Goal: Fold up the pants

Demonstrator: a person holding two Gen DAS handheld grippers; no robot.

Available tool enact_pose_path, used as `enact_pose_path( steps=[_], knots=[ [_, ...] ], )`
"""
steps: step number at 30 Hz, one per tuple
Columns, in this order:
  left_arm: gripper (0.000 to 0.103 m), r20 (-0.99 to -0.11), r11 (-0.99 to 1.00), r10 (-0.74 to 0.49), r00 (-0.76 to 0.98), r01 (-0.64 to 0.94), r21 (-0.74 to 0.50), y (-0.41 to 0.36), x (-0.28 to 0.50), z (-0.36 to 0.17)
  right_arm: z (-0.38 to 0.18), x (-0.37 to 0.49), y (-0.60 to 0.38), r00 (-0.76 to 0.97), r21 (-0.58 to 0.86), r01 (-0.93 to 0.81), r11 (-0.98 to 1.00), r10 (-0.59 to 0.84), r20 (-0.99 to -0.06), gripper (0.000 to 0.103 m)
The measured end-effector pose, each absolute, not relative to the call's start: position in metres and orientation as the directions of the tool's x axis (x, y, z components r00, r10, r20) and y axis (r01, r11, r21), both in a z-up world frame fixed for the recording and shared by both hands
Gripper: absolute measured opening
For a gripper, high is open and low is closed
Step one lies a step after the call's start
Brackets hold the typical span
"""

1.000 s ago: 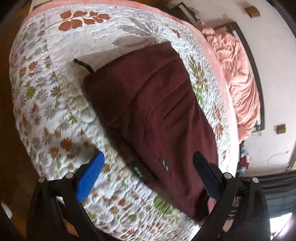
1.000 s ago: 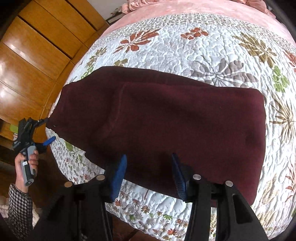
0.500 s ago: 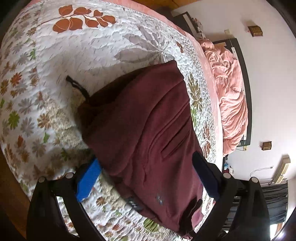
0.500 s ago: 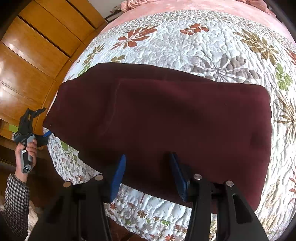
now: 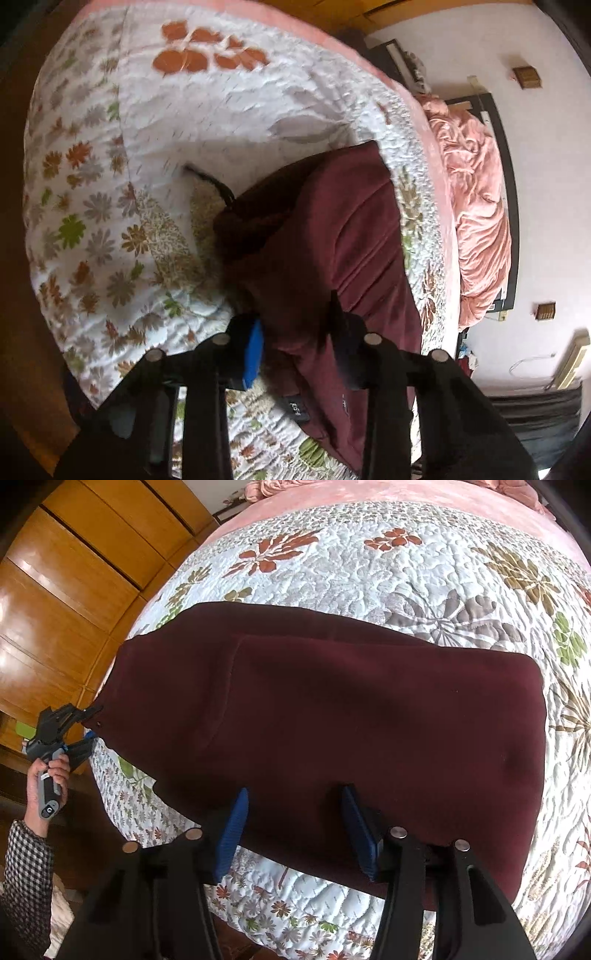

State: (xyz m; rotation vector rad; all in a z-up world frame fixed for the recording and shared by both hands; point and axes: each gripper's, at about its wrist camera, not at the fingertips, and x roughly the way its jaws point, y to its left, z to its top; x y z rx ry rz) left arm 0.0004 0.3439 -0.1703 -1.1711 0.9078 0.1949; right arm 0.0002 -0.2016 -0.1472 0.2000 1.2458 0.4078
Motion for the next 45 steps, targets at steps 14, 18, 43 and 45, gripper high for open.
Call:
enact_pose_path(
  steps=[14, 18, 43, 45],
  knots=[
    [0.060, -0.740, 0.451, -0.317, 0.593, -0.592, -0.668, 0.339, 0.027, -0.177, -0.147, 0.000, -0.202, 0.255, 0.376, -0.192, 0.906, 0.416, -0.873, 0.056],
    [0.040, -0.755, 0.481, -0.264, 0.601, -0.596, -0.643, 0.334, 0.027, -0.171, -0.148, 0.001, -0.203, 0.253, 0.387, -0.191, 0.902, 0.426, -0.869, 0.056],
    [0.025, -0.527, 0.751, -0.381, 0.760, -0.077, -0.655, 0.192, 0.024, -0.043, -0.112, -0.009, -0.216, 0.335, 0.427, -0.188, 0.885, 0.466, -0.819, 0.059],
    [0.025, -0.527, 0.770, -0.405, 0.747, -0.032, -0.637, 0.175, 0.021, -0.041, -0.111, -0.008, -0.218, 0.341, 0.428, -0.182, 0.885, 0.465, -0.817, 0.059]
  ],
)
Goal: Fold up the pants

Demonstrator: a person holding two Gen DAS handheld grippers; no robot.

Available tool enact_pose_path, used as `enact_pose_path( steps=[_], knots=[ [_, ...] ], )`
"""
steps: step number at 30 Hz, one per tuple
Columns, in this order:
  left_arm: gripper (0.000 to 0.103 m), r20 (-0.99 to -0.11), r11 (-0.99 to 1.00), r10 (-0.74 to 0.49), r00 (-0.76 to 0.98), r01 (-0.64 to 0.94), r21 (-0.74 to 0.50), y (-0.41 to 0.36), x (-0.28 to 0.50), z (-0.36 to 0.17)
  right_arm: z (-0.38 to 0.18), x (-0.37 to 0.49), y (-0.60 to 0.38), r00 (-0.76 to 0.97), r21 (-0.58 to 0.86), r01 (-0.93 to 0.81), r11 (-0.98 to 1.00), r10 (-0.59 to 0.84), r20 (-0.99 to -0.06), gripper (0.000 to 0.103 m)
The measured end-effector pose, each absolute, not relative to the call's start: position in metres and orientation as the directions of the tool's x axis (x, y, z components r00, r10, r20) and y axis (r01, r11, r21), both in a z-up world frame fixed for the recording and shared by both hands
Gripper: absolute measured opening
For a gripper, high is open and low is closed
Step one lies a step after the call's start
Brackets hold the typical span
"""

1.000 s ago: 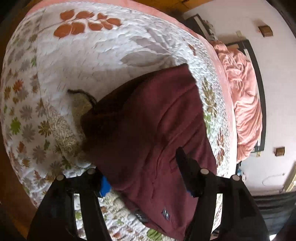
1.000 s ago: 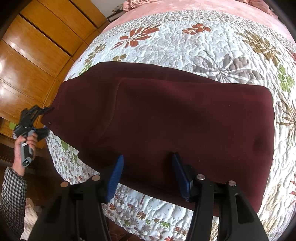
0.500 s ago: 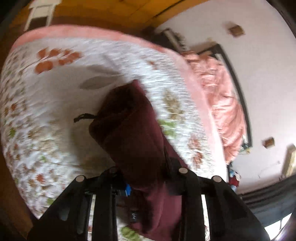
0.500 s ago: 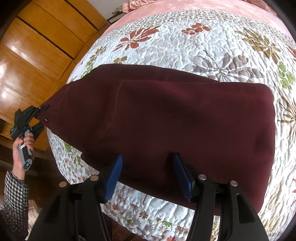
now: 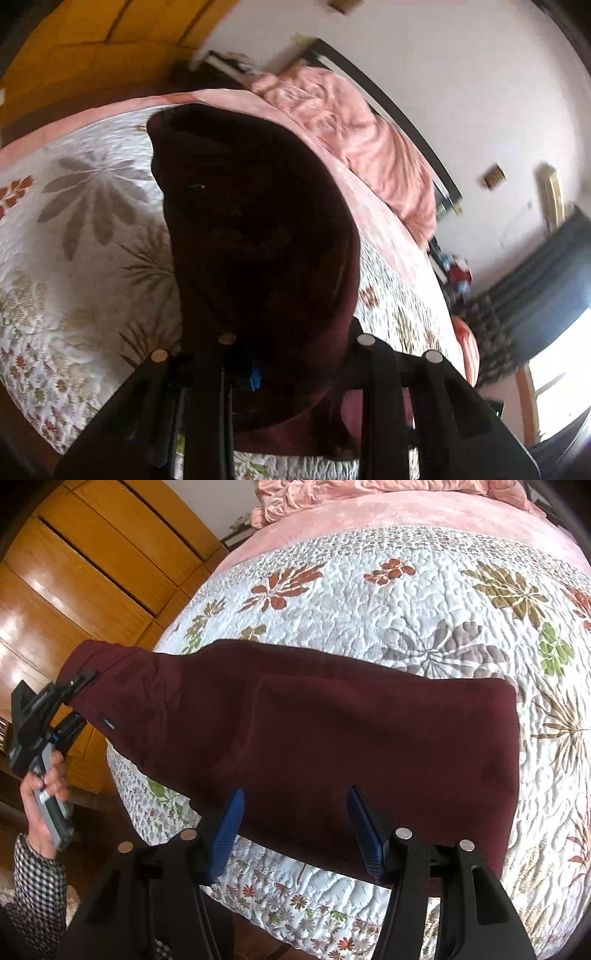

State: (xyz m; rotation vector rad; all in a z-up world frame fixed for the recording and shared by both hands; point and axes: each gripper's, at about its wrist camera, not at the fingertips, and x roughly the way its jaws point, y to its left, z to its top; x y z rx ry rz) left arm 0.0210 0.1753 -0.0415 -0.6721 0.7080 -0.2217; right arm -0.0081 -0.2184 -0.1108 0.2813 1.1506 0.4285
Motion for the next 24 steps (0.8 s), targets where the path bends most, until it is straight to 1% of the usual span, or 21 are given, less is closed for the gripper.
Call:
enact_pose_path(
  steps=[3, 12, 16, 21, 24],
  knots=[
    [0.025, -0.527, 0.783, -0.442, 0.726, 0.025, -0.621, 0.156, 0.019, -0.041, -0.111, -0.007, -0.224, 0.349, 0.433, -0.167, 0.886, 0.464, -0.814, 0.059],
    [0.027, -0.571, 0.817, -0.495, 0.655, 0.128, -0.562, 0.115, 0.019, -0.048, -0.116, -0.006, -0.238, 0.358, 0.440, -0.124, 0.889, 0.454, -0.816, 0.059],
    [0.028, -0.604, 0.834, -0.507, 0.614, 0.172, -0.525, 0.092, 0.020, -0.056, -0.118, -0.006, -0.240, 0.357, 0.440, -0.115, 0.890, 0.451, -0.818, 0.059],
    [0.029, -0.675, 0.865, -0.490, 0.551, 0.211, -0.455, 0.060, 0.031, -0.073, -0.122, -0.004, -0.241, 0.347, 0.438, -0.109, 0.892, 0.447, -0.824, 0.059],
    [0.029, -0.703, 0.867, -0.492, 0.514, 0.218, -0.447, 0.047, 0.036, -0.087, -0.126, -0.004, -0.242, 0.338, 0.435, -0.098, 0.895, 0.441, -0.831, 0.059]
  ],
)
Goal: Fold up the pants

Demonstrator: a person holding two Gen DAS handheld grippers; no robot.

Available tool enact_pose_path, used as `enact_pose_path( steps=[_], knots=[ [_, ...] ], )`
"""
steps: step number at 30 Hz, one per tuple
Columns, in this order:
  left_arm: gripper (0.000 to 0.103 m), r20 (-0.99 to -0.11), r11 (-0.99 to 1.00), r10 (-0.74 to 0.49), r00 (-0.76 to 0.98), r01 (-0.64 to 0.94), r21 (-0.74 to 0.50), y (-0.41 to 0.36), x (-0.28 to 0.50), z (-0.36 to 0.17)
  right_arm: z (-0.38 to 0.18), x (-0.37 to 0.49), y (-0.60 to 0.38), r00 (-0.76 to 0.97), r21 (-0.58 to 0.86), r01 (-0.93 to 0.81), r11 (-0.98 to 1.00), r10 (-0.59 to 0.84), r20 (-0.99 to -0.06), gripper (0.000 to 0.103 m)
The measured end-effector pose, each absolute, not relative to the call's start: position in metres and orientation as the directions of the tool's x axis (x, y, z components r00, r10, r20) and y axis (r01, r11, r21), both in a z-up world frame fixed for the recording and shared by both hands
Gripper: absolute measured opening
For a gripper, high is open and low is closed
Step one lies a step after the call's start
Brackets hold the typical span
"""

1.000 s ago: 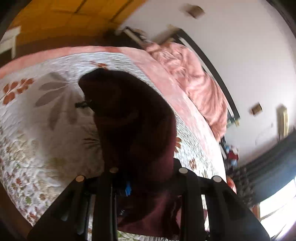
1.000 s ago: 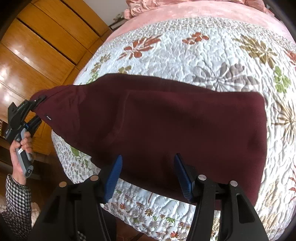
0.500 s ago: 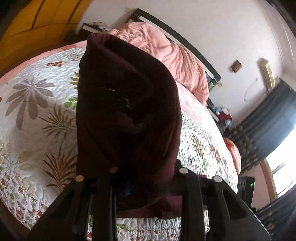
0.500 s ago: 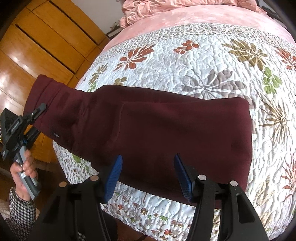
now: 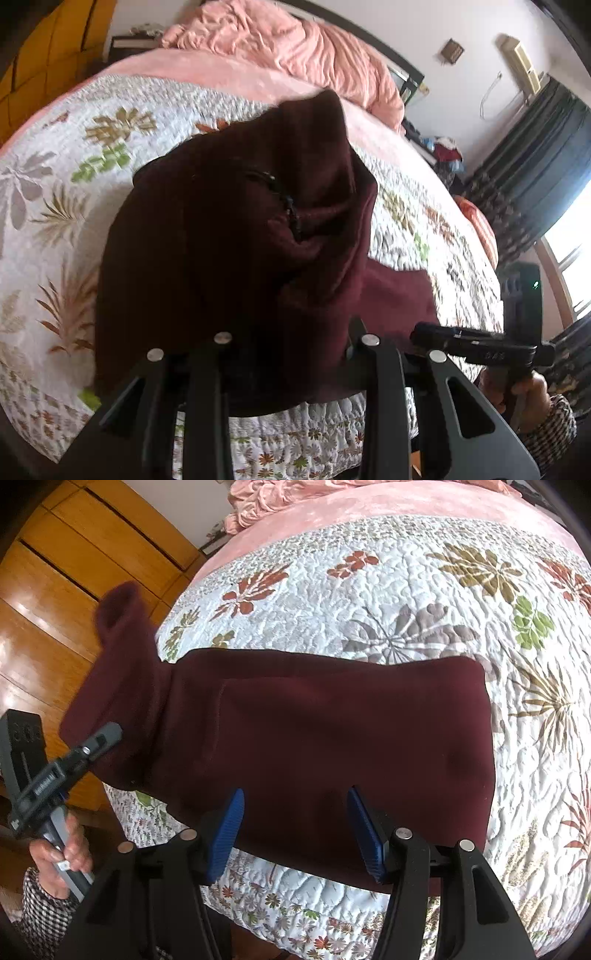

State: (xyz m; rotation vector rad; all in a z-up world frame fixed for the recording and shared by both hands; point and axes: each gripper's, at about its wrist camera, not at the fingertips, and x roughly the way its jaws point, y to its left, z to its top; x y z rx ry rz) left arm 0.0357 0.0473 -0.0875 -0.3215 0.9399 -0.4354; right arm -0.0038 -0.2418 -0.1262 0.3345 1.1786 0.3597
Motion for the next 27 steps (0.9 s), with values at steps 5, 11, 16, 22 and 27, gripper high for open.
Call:
enact_pose_path(
  steps=[5, 11, 16, 22, 27],
  knots=[
    [0.032, -0.760, 0.891, -0.453, 0.466, 0.263, -0.370, 0.025, 0.031, -0.108, -0.132, -0.003, -0.244, 0.328, 0.439, -0.082, 0.895, 0.440, -0.836, 0.059],
    [0.049, -0.786, 0.899, -0.430, 0.443, 0.293, -0.327, 0.007, 0.033, -0.120, -0.137, -0.003, -0.243, 0.324, 0.432, -0.081, 0.898, 0.433, -0.841, 0.059],
    [0.084, -0.778, 0.885, -0.454, 0.433, 0.315, -0.342, 0.000, 0.032, -0.111, -0.140, 0.000, -0.240, 0.309, 0.414, -0.072, 0.907, 0.415, -0.856, 0.060],
    [0.093, -0.699, 0.826, -0.563, 0.440, 0.272, -0.494, 0.027, 0.034, -0.079, -0.128, 0.003, -0.240, 0.326, 0.438, -0.064, 0.897, 0.433, -0.840, 0.066],
    [0.094, -0.754, 0.899, -0.415, 0.509, 0.106, -0.424, 0.073, 0.049, -0.081, -0.105, 0.005, -0.228, 0.349, 0.461, -0.112, 0.880, 0.469, -0.811, 0.076]
  ],
)
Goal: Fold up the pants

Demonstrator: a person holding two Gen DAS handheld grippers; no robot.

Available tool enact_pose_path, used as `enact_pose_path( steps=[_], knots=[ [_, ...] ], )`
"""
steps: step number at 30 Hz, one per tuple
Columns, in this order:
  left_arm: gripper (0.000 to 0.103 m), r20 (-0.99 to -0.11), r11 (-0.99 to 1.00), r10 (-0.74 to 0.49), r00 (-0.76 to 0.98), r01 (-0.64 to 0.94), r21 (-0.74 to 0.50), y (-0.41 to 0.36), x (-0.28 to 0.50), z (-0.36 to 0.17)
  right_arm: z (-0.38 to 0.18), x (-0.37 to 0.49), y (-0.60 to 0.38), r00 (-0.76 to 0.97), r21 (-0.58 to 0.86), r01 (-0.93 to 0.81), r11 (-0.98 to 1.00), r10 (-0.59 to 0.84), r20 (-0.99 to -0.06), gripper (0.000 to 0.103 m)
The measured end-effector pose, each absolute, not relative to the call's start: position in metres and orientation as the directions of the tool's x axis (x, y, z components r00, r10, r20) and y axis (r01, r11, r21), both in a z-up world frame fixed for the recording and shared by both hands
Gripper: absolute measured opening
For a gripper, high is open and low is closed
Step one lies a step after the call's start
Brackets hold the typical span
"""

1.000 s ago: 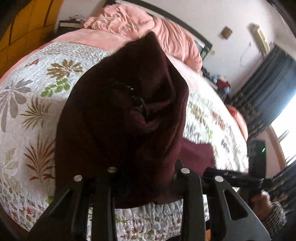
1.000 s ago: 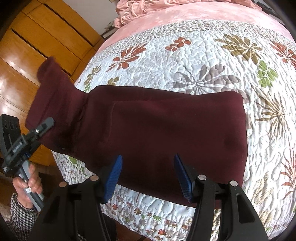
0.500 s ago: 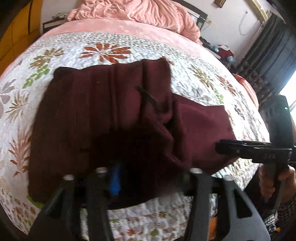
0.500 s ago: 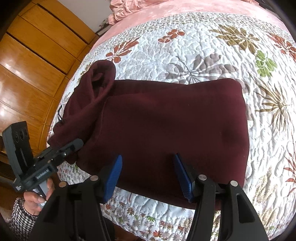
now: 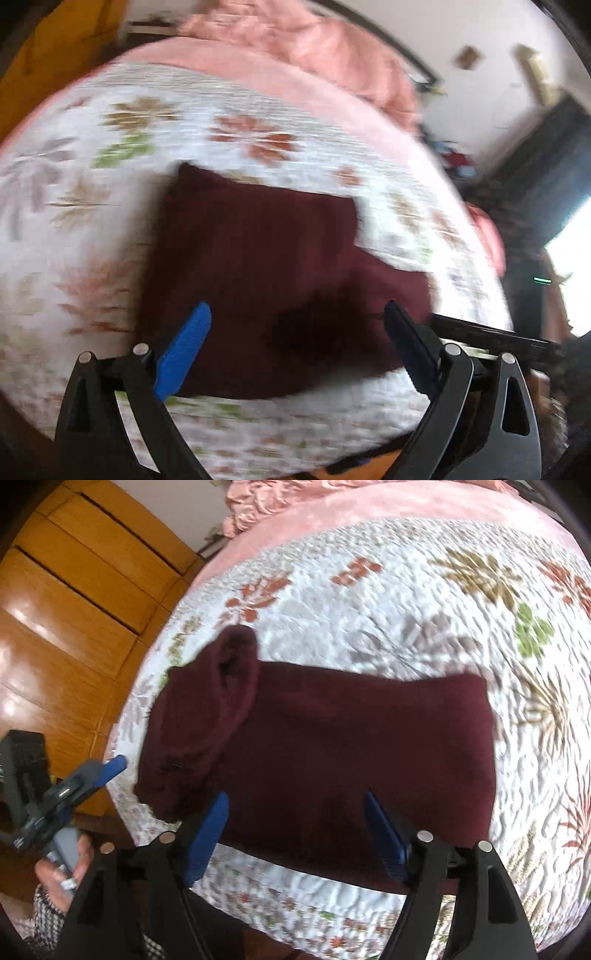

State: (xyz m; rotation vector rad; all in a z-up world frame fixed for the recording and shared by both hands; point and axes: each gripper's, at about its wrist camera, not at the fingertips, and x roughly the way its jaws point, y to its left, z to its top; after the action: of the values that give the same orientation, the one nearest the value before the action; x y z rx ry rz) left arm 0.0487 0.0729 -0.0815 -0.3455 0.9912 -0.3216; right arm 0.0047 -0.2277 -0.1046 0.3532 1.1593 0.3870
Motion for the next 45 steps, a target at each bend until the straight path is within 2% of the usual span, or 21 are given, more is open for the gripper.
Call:
enact_pose_path(
  steps=[5, 7, 11, 23, 26, 28, 29, 31, 33, 37, 45],
  knots=[
    [0.094, -0.844, 0.950, -0.267, 0.465, -0.021, -0.312, 0.091, 0.068, -0.111, -0.098, 0.013, -0.207, 0.317, 0.496, -0.133, 0.858, 0.511, -0.799, 0.077],
    [0.094, -0.879, 0.970, -0.205, 0.431, -0.029, -0.241, 0.093, 0.076, -0.122, -0.099, 0.018, -0.200, 0.299, 0.518, -0.121, 0.847, 0.529, -0.794, 0.082],
    [0.096, -0.916, 0.980, -0.189, 0.353, 0.003, -0.201, 0.090, 0.073, -0.149, -0.102, 0.033, -0.184, 0.265, 0.561, -0.088, 0.823, 0.562, -0.783, 0.087],
    [0.095, -0.857, 0.930, -0.297, 0.421, -0.074, -0.359, 0.127, 0.062, -0.133, -0.133, 0.052, -0.147, 0.169, 0.557, -0.058, 0.828, 0.558, -0.812, 0.087],
    [0.095, -0.855, 0.922, -0.300, 0.422, -0.099, -0.373, 0.133, 0.058, -0.134, -0.143, 0.052, -0.138, 0.153, 0.578, -0.054, 0.814, 0.578, -0.801, 0.075],
    [0.095, -0.856, 0.919, -0.300, 0.421, -0.112, -0.377, 0.136, 0.052, -0.134, -0.146, 0.052, -0.134, 0.146, 0.609, -0.053, 0.791, 0.610, -0.779, 0.055],
    [0.095, -0.856, 0.917, -0.300, 0.420, -0.119, -0.380, 0.138, 0.052, -0.135, -0.146, 0.052, -0.133, 0.151, 0.611, -0.054, 0.790, 0.611, -0.777, 0.051],
    [0.095, -0.859, 0.916, -0.301, 0.414, -0.126, -0.381, 0.140, 0.048, -0.136, -0.140, 0.050, -0.130, 0.165, 0.592, -0.094, 0.800, 0.599, -0.784, 0.033],
    [0.095, -0.864, 0.913, -0.298, 0.405, -0.142, -0.382, 0.142, 0.048, -0.140, -0.132, 0.046, -0.129, 0.182, 0.583, -0.132, 0.802, 0.598, -0.781, 0.027],
    [0.095, -0.850, 0.889, -0.333, 0.409, -0.163, -0.427, 0.146, 0.045, -0.141, -0.112, 0.036, -0.138, 0.215, 0.636, -0.154, 0.756, 0.654, -0.726, 0.022],
    [0.095, -0.812, 0.874, -0.372, 0.449, -0.126, -0.470, 0.136, 0.045, -0.116, -0.070, 0.025, -0.177, 0.271, 0.711, -0.166, 0.683, 0.725, -0.633, 0.020]
  ],
)
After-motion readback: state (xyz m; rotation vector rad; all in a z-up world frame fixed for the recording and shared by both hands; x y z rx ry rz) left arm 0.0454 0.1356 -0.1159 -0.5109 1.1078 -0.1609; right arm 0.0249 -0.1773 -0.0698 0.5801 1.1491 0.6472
